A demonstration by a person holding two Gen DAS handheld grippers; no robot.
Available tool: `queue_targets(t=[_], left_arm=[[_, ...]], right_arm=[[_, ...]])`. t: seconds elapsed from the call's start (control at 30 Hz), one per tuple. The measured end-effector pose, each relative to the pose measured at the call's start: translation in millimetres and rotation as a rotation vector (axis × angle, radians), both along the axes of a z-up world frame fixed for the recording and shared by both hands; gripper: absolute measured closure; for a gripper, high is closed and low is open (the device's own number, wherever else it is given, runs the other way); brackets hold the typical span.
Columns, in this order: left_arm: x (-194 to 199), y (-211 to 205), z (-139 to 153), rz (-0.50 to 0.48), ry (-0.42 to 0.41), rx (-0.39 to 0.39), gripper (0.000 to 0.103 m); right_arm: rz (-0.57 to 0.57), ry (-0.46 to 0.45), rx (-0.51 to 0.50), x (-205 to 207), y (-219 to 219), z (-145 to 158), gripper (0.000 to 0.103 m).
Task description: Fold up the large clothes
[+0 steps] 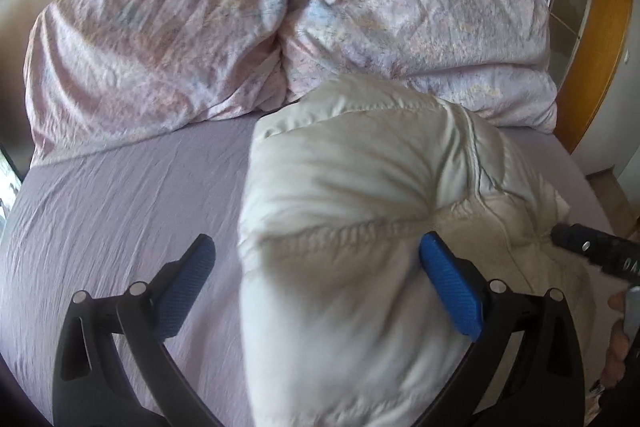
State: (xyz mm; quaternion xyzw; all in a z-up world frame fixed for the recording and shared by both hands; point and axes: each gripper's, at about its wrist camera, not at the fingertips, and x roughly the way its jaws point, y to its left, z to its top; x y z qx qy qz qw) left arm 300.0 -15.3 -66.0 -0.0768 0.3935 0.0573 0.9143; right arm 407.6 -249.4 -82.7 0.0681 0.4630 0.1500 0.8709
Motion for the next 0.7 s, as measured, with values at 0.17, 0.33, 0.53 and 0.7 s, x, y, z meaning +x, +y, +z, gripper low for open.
queue_targets(t=[0.17, 0.33, 0.53, 0.7], left_arm=[[-21.1, 15.6, 10.8, 0.028, -0.020, -0.015, 0.002], [-33.5, 25.2, 13.1, 0.041, -0.006, -0.015, 0.002], [-39.7, 30.7, 10.7, 0.043, 0.017, -0.035, 0.002], [-38.7, 34.0, 7.8, 0.030, 0.036, -0.061, 0.002]], right_arm=[[0.012, 0.091, 0.122, 8.0, -30.6, 2.0, 0.011], [0.005, 0.290, 0.274, 24.1, -52.2, -23.2, 0.011], [-0.028, 0.420, 0.359, 30.5, -60.9, -50.2, 0.001], [-0.022, 0.503, 0.444, 36.0, -56.6, -67.9, 0.001]])
